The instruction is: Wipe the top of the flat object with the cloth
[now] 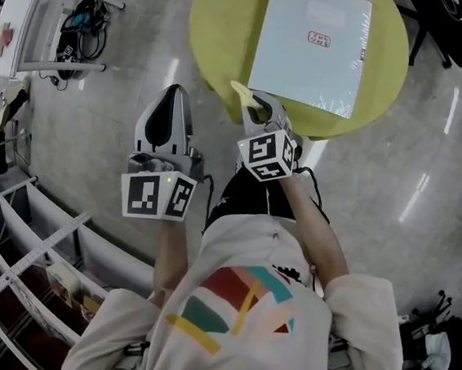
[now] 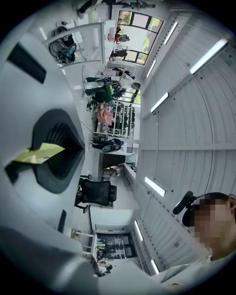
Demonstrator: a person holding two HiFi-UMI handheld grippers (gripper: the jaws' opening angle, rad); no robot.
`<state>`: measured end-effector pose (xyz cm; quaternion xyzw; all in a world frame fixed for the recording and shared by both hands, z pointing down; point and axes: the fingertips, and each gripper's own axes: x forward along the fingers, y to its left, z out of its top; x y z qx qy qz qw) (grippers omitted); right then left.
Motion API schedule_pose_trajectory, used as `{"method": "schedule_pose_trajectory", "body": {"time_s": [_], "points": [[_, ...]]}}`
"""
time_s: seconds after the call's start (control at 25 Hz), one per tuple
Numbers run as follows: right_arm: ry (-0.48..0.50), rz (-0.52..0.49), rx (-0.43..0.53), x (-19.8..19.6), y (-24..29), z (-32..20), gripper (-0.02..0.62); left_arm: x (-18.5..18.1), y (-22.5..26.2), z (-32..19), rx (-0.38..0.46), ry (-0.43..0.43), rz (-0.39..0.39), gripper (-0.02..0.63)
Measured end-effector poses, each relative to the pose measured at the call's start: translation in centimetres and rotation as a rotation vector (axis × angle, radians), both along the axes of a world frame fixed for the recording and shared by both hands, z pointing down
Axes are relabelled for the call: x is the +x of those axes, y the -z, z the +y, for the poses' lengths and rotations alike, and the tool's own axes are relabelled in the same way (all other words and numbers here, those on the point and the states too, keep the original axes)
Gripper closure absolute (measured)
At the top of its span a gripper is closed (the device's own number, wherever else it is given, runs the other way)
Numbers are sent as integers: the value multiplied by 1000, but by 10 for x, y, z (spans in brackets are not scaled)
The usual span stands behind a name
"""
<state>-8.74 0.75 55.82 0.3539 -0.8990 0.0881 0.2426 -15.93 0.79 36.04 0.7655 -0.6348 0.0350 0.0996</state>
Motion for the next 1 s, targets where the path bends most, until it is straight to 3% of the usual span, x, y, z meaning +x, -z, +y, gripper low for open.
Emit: {"method": "schedule_pose_trajectory", "body": {"time_s": [0.32, 1.0], "points": [[-83, 26, 14, 38, -3, 8, 569, 17, -4, -1, -7, -44, -3, 592], [-395, 95, -21, 195, -14, 19, 569, 73, 8, -15, 61, -162, 40, 592]]}}
